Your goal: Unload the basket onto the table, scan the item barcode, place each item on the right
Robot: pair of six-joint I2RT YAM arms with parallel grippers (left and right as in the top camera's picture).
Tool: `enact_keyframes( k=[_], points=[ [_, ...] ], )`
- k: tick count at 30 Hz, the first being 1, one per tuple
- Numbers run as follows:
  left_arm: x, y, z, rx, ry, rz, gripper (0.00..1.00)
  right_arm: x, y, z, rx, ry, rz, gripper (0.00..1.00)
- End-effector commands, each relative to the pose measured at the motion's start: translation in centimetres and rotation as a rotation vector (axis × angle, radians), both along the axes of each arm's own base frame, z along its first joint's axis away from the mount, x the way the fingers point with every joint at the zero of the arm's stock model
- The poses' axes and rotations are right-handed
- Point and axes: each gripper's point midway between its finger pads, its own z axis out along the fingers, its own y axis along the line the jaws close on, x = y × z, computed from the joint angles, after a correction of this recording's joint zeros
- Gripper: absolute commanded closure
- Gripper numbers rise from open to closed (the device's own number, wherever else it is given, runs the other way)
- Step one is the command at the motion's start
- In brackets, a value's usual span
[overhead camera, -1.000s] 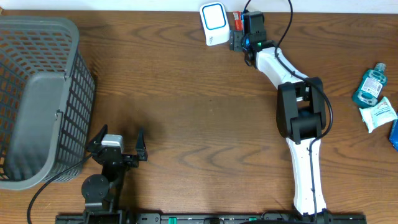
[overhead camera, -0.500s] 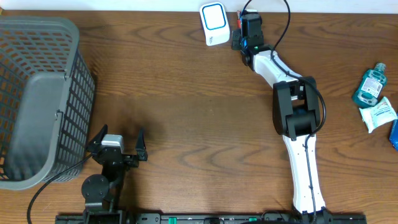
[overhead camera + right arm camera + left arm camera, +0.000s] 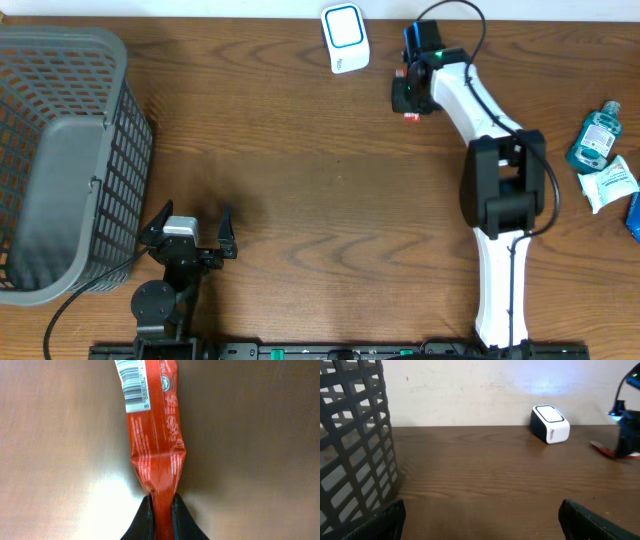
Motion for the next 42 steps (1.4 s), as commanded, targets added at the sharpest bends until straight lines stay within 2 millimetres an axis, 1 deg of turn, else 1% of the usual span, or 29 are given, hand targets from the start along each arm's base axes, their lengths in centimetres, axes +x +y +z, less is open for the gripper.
enact_keyframes(
  k=[1,3,5,6,8,9,10,12,14,16,18,19,21,23,25,27,31,33,35,38,42],
  points=[
    [-0.1,-0.2,-1.6,0.003,0.047,-0.012,0.02,-2.6,3.7,5.6,0.220,0.033,0.040,0.99],
    [-0.1,-0.2,-1.6,0.003,0.047,-0.012,0.02,-4.0,4.2,7.3,0.258,0.056,0.059,0.99],
    [-0.1,-0.2,-1.6,0.003,0.047,-0.012,0.02,-4.6,4.2,8.5,0.257,0.053,0.089,0.99],
    [-0.1,-0.2,-1.6,0.003,0.047,-0.012,0.02,-4.9,4.5,9.1,0.271,0.051,0.110,0.99],
    [-0.1,-0.2,-1.6,0.003,0.047,-0.012,0.02,-5.5,5.8,10.3,0.344,0.045,0.169,0.99],
    [-0.1,-0.2,-1.6,0.003,0.047,-0.012,0.02,-5.6,6.8,10.9,0.400,0.039,0.203,0.99],
    [-0.1,-0.2,-1.6,0.003,0.047,-0.012,0.02,-5.6,7.5,11.4,0.443,0.032,0.219,0.99],
    [-0.1,-0.2,-1.6,0.003,0.047,-0.012,0.02,-5.0,8.3,11.9,0.489,0.002,0.243,0.99],
    [-0.1,-0.2,-1.6,0.003,0.047,-0.012,0.02,-3.9,8.6,11.9,0.492,-0.045,0.264,0.99],
    [-0.1,-0.2,-1.6,0.003,0.047,-0.012,0.02,-2.9,9.5,12.4,0.503,-0.123,0.357,0.99],
    [-0.1,-0.2,-1.6,0.003,0.047,-0.012,0.02,-2.1,10.0,12.8,0.486,-0.188,0.419,0.99],
    [-0.1,-0.2,-1.6,0.003,0.047,-0.012,0.02,-1.6,9.9,12.7,0.452,-0.210,0.417,0.99],
    [-0.1,-0.2,-1.6,0.003,0.047,-0.012,0.02,-0.6,9.0,12.1,0.332,-0.241,0.388,0.99],
    [-0.1,-0.2,-1.6,0.003,0.047,-0.012,0.02,0.5,7.5,11.4,0.160,-0.277,0.344,0.99],
    [-0.1,-0.2,-1.6,0.003,0.047,-0.012,0.02,1.6,6.1,11.2,-0.025,-0.324,0.329,0.99],
    [-0.1,-0.2,-1.6,0.003,0.047,-0.012,0.02,2.8,5.0,11.7,-0.216,-0.385,0.335,0.99],
    [-0.1,-0.2,-1.6,0.003,0.047,-0.012,0.02,4.9,4.1,14.4,-0.573,-0.523,0.321,0.99],
    [-0.1,-0.2,-1.6,0.003,0.047,-0.012,0.02,5.3,3.7,15.8,-0.738,-0.558,0.311,0.99],
    [-0.1,-0.2,-1.6,0.003,0.047,-0.012,0.02,5.4,3.6,16.5,-0.874,-0.561,0.330,0.99],
    [-0.1,-0.2,-1.6,0.003,0.047,-0.012,0.02,5.5,2.9,16.4,-1.069,-0.518,0.361,0.99],
    [-0.1,-0.2,-1.6,0.003,0.047,-0.012,0.02,5.4,1.9,15.4,-1.306,-0.418,0.365,0.99]
  ],
)
